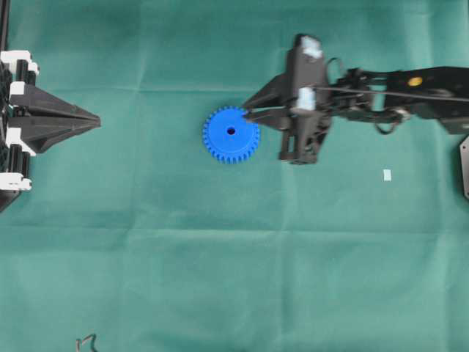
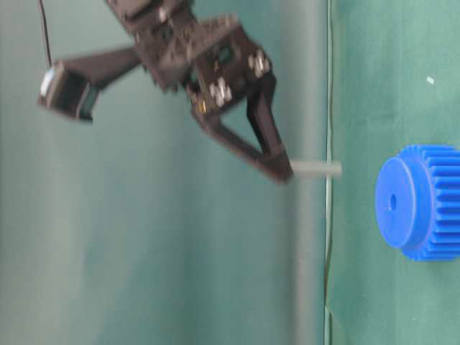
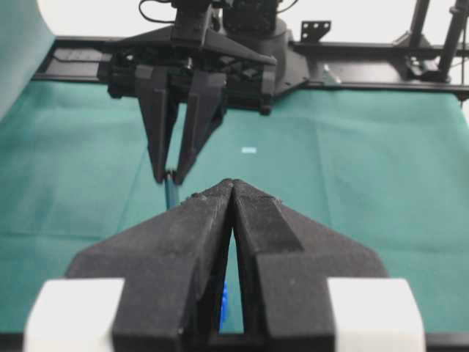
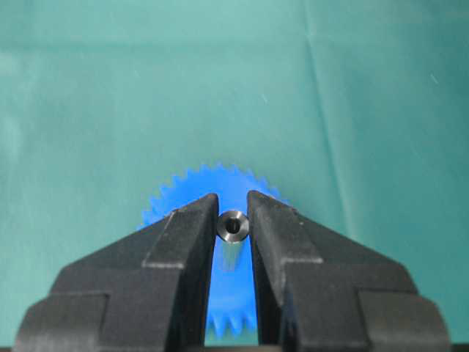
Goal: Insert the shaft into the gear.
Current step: 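Carry the pin with the right gripper over the blue gear's center hole, then lower the pin into the gear hole with the right gripper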
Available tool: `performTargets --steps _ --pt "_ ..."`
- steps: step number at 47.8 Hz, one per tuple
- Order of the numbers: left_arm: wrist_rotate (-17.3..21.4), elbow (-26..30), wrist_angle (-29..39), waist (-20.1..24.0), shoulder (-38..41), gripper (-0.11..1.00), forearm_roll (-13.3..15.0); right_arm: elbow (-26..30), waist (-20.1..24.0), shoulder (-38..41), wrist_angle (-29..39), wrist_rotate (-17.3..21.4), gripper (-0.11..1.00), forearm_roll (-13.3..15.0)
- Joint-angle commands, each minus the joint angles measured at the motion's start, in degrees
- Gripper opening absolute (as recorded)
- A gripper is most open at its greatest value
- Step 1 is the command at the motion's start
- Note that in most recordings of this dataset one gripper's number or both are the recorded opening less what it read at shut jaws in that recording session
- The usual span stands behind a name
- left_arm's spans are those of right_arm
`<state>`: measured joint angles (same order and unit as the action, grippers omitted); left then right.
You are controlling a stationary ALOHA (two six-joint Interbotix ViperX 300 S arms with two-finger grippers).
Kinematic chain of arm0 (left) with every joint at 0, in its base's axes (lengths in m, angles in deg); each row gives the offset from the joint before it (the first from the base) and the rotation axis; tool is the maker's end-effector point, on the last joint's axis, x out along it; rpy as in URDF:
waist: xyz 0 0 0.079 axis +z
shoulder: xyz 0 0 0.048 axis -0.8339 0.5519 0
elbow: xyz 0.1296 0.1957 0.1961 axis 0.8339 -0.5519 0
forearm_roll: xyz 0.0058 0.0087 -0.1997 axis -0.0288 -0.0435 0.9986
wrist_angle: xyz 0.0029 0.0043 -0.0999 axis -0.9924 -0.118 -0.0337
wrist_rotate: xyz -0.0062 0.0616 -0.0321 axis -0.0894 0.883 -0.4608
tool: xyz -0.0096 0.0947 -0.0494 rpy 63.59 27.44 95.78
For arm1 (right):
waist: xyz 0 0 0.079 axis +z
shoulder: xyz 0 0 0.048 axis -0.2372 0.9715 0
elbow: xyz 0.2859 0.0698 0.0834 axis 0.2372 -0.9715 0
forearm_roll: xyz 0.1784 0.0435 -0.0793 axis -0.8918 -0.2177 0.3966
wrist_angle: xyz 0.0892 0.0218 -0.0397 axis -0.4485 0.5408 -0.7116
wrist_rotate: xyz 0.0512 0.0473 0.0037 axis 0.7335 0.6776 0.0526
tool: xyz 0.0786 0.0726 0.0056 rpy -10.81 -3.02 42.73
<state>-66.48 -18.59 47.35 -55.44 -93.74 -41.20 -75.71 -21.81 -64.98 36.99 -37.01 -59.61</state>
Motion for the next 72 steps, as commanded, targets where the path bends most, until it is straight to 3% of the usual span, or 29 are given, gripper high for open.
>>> performTargets --steps 1,34,55,72 --pt "0.00 1.49 -0.35 0.18 0.26 0.00 -0.09 3.69 0.44 1.23 -0.35 -0.09 0.17 0.18" --pt "0.00 1.49 -0.26 0.18 0.18 0.00 -0.09 4.39 0.44 5.54 -4.22 0.35 0.17 0.79" --pt "0.00 1.49 -0.35 0.26 0.26 0.00 -0.09 3.08 0.26 12.04 -8.79 0.62 0.17 -1.93" --pt "0.00 1.49 -0.35 0.97 0.18 0.00 -0.09 3.16 0.26 15.03 -9.58 0.62 0.17 -1.93"
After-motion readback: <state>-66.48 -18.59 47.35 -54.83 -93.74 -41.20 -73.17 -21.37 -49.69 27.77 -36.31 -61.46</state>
